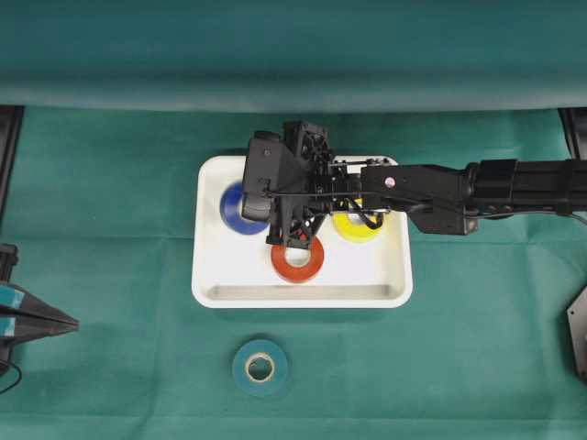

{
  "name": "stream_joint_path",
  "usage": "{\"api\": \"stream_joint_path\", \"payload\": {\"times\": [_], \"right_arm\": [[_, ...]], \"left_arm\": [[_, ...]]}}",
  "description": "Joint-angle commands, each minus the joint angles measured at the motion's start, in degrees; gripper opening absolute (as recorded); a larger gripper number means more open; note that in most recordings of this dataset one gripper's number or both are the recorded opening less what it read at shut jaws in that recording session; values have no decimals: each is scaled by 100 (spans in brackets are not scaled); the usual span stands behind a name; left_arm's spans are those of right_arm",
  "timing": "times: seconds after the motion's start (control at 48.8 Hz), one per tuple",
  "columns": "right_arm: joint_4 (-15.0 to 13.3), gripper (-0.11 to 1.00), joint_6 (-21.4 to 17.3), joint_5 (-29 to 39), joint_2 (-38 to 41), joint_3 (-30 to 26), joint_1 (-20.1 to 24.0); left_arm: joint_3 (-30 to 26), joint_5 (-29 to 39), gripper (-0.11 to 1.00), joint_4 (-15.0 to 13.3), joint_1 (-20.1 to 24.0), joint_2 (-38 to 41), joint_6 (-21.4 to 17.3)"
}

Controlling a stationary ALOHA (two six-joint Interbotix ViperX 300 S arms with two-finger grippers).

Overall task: Put the tape into the white case with the right arm.
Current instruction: 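Release the blue roll in the tray's upper left and withdraw right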

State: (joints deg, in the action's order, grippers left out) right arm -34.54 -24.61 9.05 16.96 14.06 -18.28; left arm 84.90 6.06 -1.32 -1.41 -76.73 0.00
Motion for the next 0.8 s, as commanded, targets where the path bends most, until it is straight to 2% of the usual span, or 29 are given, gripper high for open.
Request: {"api": "stream_joint_path", "payload": {"times": [0.0, 0.103, 0.123, 0.205, 0.472, 0.636, 0.779], "right_arm": [[-9, 32, -26, -53, -105, -123, -9], [-18, 63, -26, -53, -105, -114, 0], [-18, 66, -26, -53, -105, -123, 0], [-18, 58, -26, -53, -105, -114, 0], [-18, 58, -35, 158, -299, 79, 0], [-9, 58, -44, 316, -747, 642, 0], [0, 58, -62, 246, -1345, 1397, 0]], "left_arm": [[-62, -62, 0, 0, 18, 53, -9], [-62, -62, 0, 0, 18, 53, -9], [-62, -62, 0, 0, 18, 53, -9], [-62, -62, 0, 0, 18, 53, -9], [-62, -62, 0, 0, 18, 53, -9], [-62, -62, 0, 0, 18, 53, -9], [-62, -62, 0, 0, 18, 53, 0]]}}
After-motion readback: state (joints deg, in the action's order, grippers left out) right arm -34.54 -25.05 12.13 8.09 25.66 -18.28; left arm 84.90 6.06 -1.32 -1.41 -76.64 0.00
